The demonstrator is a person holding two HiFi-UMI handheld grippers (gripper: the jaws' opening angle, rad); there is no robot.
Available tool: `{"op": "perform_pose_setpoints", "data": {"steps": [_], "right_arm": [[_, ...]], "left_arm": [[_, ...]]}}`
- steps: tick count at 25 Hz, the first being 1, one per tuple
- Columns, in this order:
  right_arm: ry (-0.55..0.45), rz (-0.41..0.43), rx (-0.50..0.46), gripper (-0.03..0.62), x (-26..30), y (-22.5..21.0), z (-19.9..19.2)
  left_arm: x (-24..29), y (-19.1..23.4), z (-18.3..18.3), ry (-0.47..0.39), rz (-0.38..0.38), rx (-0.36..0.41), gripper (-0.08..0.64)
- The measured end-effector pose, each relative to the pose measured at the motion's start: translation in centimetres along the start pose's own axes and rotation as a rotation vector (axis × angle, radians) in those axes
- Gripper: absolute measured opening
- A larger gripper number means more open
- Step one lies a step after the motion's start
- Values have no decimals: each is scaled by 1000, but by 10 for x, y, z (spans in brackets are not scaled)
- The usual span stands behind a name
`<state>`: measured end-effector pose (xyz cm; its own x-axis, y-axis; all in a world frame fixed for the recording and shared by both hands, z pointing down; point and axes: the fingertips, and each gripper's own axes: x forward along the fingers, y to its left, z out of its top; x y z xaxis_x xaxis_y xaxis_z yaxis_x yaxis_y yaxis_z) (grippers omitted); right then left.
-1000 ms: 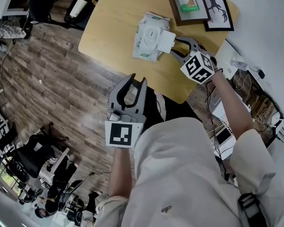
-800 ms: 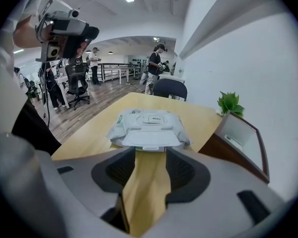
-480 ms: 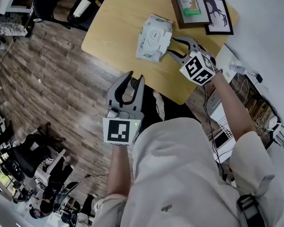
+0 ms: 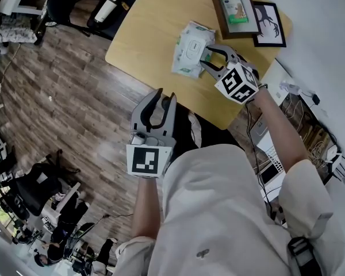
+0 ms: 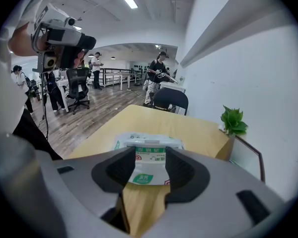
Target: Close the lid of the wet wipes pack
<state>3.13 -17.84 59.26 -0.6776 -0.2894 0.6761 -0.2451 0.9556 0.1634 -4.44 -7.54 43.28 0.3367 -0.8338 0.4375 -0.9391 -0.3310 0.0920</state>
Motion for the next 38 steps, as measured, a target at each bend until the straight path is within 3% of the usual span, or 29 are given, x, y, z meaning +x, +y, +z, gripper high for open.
{"op": "perform_pose_setpoints", "data": {"steps": [23, 38], "right_arm": [[109, -50, 158, 152, 56, -6, 7], [201, -76, 179, 110, 73, -5, -2]], "left_arm": [[-6, 26, -4, 0, -51, -7, 100], [-7, 45, -2, 1, -88, 5, 98]]}}
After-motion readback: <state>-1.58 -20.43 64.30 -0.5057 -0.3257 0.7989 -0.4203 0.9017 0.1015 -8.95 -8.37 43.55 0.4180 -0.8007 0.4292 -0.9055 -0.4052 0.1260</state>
